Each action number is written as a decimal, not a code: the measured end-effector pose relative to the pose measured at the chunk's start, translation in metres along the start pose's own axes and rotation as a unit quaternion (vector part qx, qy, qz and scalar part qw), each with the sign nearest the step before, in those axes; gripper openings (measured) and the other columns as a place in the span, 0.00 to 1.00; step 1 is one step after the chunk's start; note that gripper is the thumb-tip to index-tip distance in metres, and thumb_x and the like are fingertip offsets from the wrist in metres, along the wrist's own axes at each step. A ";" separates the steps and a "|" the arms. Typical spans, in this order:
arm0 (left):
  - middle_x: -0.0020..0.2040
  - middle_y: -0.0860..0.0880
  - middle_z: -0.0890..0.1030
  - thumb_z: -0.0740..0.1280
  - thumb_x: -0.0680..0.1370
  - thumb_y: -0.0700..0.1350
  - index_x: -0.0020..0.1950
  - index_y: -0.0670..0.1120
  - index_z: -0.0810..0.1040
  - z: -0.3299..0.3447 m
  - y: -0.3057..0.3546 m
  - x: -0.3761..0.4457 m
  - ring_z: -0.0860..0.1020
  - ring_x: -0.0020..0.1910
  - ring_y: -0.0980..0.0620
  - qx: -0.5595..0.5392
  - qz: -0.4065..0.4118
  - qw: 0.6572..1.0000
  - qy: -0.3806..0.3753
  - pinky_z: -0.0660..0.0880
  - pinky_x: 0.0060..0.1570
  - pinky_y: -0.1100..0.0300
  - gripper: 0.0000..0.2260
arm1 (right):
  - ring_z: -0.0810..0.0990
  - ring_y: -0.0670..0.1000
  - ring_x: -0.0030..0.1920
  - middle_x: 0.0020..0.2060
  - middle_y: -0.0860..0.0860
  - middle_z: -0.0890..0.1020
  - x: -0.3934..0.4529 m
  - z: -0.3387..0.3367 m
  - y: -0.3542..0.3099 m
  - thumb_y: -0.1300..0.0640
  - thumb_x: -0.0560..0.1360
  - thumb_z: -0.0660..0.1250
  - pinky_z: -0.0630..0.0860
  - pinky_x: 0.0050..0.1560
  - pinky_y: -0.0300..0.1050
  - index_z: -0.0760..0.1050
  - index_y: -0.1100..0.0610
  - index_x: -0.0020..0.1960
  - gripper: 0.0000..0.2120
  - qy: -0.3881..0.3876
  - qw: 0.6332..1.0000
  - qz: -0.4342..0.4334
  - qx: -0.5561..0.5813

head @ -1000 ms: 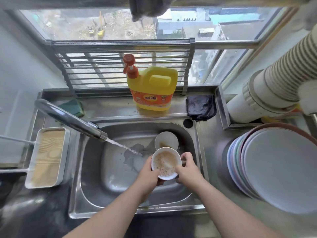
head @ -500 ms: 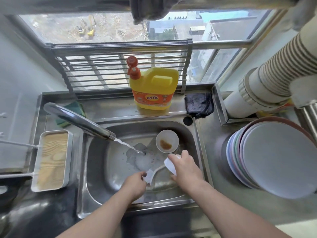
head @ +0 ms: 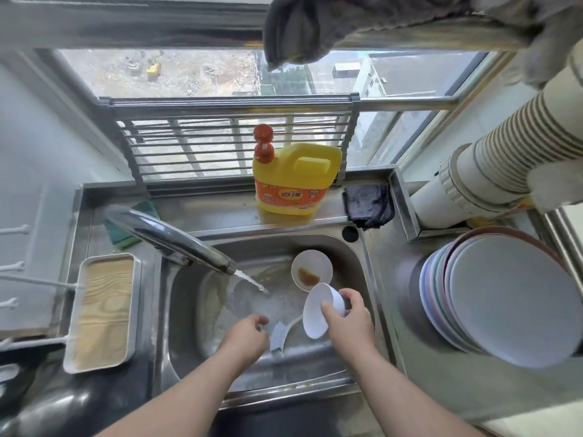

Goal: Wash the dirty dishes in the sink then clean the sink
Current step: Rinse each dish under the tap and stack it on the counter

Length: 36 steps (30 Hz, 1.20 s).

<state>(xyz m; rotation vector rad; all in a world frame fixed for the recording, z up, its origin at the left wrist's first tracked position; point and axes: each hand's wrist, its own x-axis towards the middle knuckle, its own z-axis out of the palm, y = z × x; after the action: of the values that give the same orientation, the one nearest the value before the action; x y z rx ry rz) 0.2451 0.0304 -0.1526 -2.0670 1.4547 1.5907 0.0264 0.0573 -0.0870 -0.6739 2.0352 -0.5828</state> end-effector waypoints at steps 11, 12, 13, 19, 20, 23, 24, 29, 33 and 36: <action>0.65 0.45 0.70 0.63 0.81 0.47 0.73 0.61 0.65 0.070 0.021 0.042 0.76 0.61 0.40 0.262 0.053 0.964 0.005 0.77 0.57 0.47 0.22 | 0.76 0.43 0.50 0.54 0.43 0.70 0.011 0.007 0.043 0.42 0.75 0.72 0.71 0.47 0.40 0.66 0.33 0.61 0.20 -0.051 0.994 -0.016 -0.096; 0.64 0.45 0.70 0.62 0.81 0.47 0.73 0.60 0.67 0.073 0.024 0.048 0.76 0.61 0.40 0.277 0.051 0.959 0.016 0.77 0.56 0.47 0.20 | 0.75 0.43 0.50 0.54 0.43 0.70 0.013 0.007 0.045 0.42 0.75 0.72 0.71 0.48 0.40 0.66 0.33 0.61 0.20 -0.053 0.994 -0.016 -0.096; 0.64 0.45 0.70 0.62 0.82 0.47 0.72 0.59 0.69 0.075 0.027 0.053 0.77 0.61 0.40 0.285 0.049 0.957 0.022 0.77 0.56 0.49 0.18 | 0.75 0.43 0.50 0.53 0.43 0.70 0.017 0.008 0.045 0.41 0.75 0.72 0.71 0.48 0.40 0.65 0.33 0.62 0.20 -0.052 0.994 -0.015 -0.094; 0.62 0.44 0.69 0.60 0.79 0.40 0.62 0.55 0.73 0.063 0.024 0.040 0.78 0.55 0.38 0.273 0.007 0.962 0.024 0.75 0.51 0.52 0.15 | 0.76 0.46 0.49 0.54 0.46 0.70 0.030 0.000 0.037 0.42 0.76 0.71 0.73 0.48 0.45 0.64 0.36 0.61 0.19 -0.036 0.995 -0.027 -0.086; 0.62 0.44 0.68 0.60 0.78 0.40 0.60 0.54 0.73 0.058 0.017 0.035 0.77 0.52 0.39 0.256 -0.010 0.966 0.028 0.74 0.49 0.53 0.14 | 0.76 0.46 0.48 0.53 0.45 0.70 0.027 -0.002 0.035 0.42 0.76 0.70 0.73 0.46 0.45 0.65 0.36 0.60 0.17 -0.031 0.995 -0.049 -0.079; 0.60 0.44 0.70 0.58 0.81 0.42 0.59 0.51 0.76 0.039 -0.009 0.023 0.75 0.52 0.40 0.176 -0.068 0.981 0.052 0.70 0.50 0.55 0.11 | 0.77 0.48 0.47 0.51 0.44 0.71 0.021 -0.009 0.030 0.45 0.76 0.70 0.76 0.45 0.45 0.69 0.38 0.58 0.14 -0.013 0.992 -0.100 -0.071; 0.62 0.43 0.72 0.59 0.83 0.42 0.61 0.51 0.78 0.032 -0.019 0.021 0.76 0.55 0.40 0.166 -0.076 0.981 0.059 0.69 0.50 0.55 0.11 | 0.77 0.47 0.46 0.51 0.44 0.71 0.021 -0.010 0.029 0.45 0.76 0.70 0.75 0.44 0.43 0.70 0.39 0.58 0.14 -0.009 0.993 -0.100 -0.065; 0.67 0.39 0.77 0.57 0.84 0.43 0.68 0.50 0.77 0.003 -0.050 0.019 0.77 0.66 0.39 0.104 -0.148 0.976 0.118 0.74 0.59 0.55 0.15 | 0.78 0.44 0.47 0.52 0.41 0.71 0.021 -0.004 0.022 0.41 0.75 0.70 0.72 0.40 0.40 0.68 0.35 0.58 0.15 -0.034 0.993 -0.092 -0.059; 0.69 0.36 0.72 0.57 0.84 0.44 0.75 0.46 0.71 -0.005 -0.048 0.026 0.76 0.66 0.38 0.067 -0.188 0.972 0.127 0.74 0.68 0.50 0.19 | 0.79 0.44 0.48 0.53 0.40 0.73 0.027 0.012 0.020 0.36 0.72 0.69 0.74 0.40 0.40 0.68 0.34 0.58 0.18 -0.065 0.993 -0.087 -0.044; 0.69 0.37 0.68 0.59 0.83 0.43 0.76 0.46 0.68 -0.005 -0.050 0.024 0.79 0.63 0.37 0.074 -0.196 0.968 0.137 0.76 0.67 0.49 0.20 | 0.81 0.47 0.50 0.54 0.45 0.79 0.030 0.024 0.021 0.35 0.71 0.70 0.80 0.45 0.46 0.71 0.36 0.60 0.20 -0.097 0.994 -0.056 -0.002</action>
<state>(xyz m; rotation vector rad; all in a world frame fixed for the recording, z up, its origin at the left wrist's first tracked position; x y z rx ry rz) 0.2855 0.0388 -0.1907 -2.3673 1.0983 1.0508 0.0282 0.0495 -0.1303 -0.8193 1.8264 -0.5550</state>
